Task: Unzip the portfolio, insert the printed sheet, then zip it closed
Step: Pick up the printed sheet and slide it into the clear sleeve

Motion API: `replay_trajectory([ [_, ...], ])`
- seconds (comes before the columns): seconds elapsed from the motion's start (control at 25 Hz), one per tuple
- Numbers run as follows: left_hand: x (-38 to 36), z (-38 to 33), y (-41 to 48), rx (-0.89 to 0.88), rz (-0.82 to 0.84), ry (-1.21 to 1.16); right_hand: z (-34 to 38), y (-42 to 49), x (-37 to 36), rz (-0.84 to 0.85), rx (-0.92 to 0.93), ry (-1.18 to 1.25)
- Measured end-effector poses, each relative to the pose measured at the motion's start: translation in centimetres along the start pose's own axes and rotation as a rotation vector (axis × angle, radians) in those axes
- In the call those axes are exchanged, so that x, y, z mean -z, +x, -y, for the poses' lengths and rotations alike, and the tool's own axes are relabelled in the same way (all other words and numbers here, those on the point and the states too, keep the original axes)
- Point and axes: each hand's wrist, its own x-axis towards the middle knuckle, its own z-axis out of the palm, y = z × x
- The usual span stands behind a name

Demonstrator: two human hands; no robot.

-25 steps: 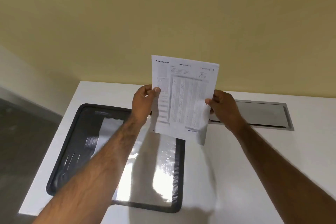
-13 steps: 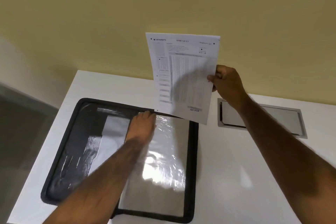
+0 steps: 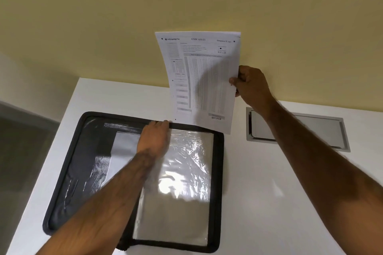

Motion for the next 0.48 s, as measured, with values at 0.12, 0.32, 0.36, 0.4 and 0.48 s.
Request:
replay_trajectory([
  [0.12,0.3,0.1,-0.8,0.026,0.049,0.026,-0.1,0.5,0.2,0.011,0.005,0.015],
  [0.32,0.7,-1.0,-2.1,0.003,0.12,-0.171,0.3,1.6,0.6,0.109,-0.022,0.042],
  [0.36,0.8,-1.1,-2.3,0.007,0.126,-0.204,0.7,1.9,0.6,0.142,-0.023,0.024],
  [0.4,0.8,-1.1,-2.4,0.007,0.133,-0.233,1.0,2.3,0.6,0.173,-0.021,0.0],
  [0.48,1.0,-1.0,-2.6,0.001,0.134,-0.286,1.9,3.0,0.5,0.227,-0.006,-0.052],
])
